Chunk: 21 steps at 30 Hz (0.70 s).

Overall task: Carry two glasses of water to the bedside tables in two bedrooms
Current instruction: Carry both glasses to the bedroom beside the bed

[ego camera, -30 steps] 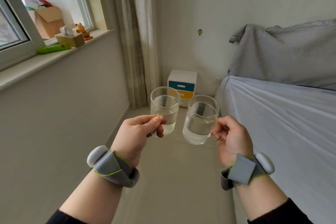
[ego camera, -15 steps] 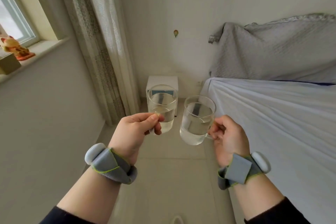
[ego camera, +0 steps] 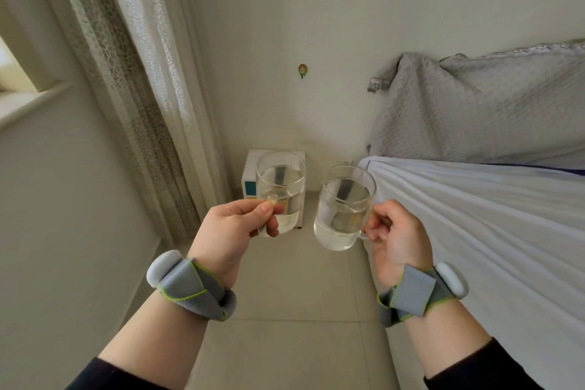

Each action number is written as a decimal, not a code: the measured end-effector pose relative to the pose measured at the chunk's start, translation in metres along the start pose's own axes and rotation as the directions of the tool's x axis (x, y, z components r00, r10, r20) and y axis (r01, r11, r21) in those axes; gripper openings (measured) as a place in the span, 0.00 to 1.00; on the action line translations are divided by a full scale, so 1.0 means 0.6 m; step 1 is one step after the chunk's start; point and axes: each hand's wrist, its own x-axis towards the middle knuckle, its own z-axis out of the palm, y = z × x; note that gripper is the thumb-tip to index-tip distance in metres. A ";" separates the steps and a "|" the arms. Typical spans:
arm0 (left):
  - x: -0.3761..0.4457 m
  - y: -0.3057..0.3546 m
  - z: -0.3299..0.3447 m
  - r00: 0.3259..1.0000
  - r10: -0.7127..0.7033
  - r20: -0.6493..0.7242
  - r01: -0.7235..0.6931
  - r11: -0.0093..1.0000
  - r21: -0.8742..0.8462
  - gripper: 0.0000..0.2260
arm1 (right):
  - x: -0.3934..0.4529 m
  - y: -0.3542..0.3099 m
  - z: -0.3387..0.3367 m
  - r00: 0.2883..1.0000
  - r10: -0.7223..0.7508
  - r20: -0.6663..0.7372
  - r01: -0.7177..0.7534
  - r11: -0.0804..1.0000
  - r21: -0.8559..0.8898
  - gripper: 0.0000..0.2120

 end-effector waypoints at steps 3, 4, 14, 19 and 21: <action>0.079 -0.006 -0.002 1.000 -0.011 0.029 0.011 1.000 0.005 0.11 | 0.062 0.008 0.027 1.000 0.009 -0.019 -0.009 1.000 0.000 0.13; 0.107 -0.009 -0.003 0.999 -0.016 0.040 0.016 1.000 0.002 0.11 | 0.082 0.011 0.037 1.000 0.007 -0.028 -0.007 1.000 0.005 0.13; 0.402 -0.014 -0.020 0.981 -0.032 0.192 0.018 0.997 0.071 0.08 | 0.294 0.035 0.160 0.988 0.015 -0.156 0.003 0.994 0.113 0.21; 0.525 -0.024 -0.005 0.977 -0.051 0.205 0.035 0.996 0.082 0.08 | 0.399 0.054 0.194 0.981 0.053 -0.186 -0.031 0.992 0.121 0.17; 0.571 -0.035 0.007 0.979 -0.061 0.197 0.047 0.996 0.076 0.09 | 0.446 0.064 0.197 0.979 0.068 -0.191 -0.048 0.993 0.110 0.15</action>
